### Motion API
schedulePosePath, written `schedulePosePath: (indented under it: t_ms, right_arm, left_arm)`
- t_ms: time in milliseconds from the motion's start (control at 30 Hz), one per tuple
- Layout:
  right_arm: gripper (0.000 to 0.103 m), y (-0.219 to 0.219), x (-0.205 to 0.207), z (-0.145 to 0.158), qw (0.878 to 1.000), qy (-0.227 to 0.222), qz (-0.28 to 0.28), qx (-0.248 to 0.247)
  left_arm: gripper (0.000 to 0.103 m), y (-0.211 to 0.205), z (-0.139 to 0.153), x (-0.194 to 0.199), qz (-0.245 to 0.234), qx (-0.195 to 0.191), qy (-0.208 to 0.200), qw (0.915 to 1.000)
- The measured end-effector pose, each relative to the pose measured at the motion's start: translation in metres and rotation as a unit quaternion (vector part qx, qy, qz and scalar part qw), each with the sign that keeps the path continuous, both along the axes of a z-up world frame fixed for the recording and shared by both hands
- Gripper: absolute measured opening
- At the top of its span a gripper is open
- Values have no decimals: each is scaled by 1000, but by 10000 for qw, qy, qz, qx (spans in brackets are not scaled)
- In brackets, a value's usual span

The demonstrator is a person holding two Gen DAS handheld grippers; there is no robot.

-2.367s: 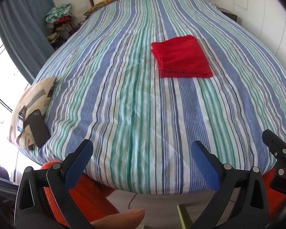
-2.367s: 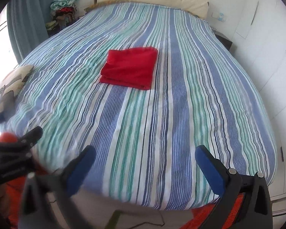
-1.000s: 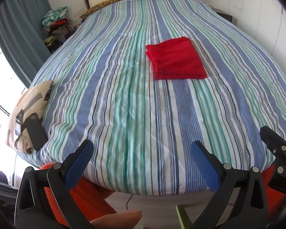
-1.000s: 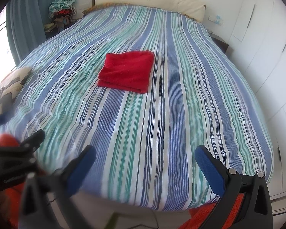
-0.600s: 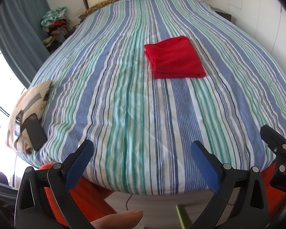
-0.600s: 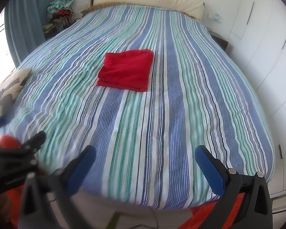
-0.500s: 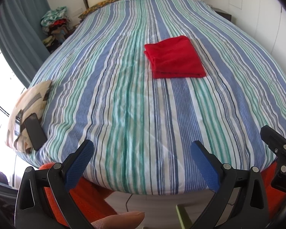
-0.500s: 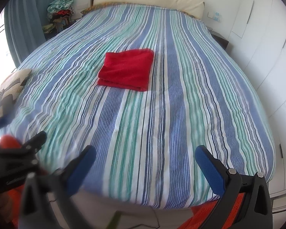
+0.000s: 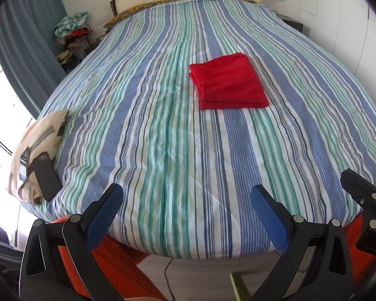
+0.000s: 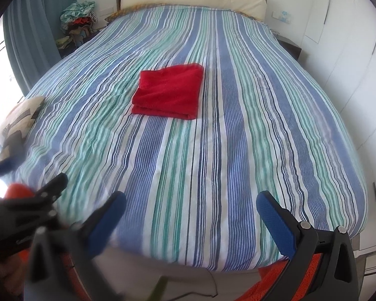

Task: Fold small clothes

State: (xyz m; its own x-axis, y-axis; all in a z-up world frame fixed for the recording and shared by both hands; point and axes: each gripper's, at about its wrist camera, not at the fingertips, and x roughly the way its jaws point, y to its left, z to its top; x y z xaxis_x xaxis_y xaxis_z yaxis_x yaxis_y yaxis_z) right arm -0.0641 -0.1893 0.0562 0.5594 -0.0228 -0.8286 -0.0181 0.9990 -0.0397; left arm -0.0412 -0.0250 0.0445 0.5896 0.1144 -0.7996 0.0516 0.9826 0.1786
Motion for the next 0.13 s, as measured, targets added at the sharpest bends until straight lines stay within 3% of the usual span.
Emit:
schedulePosePath:
  t_ms: [133]
  right_arm:
    - [102, -2, 0, 0, 10000, -5, -14, 16]
  left_arm:
    - [102, -3, 5, -4, -56, 67, -196, 9998]
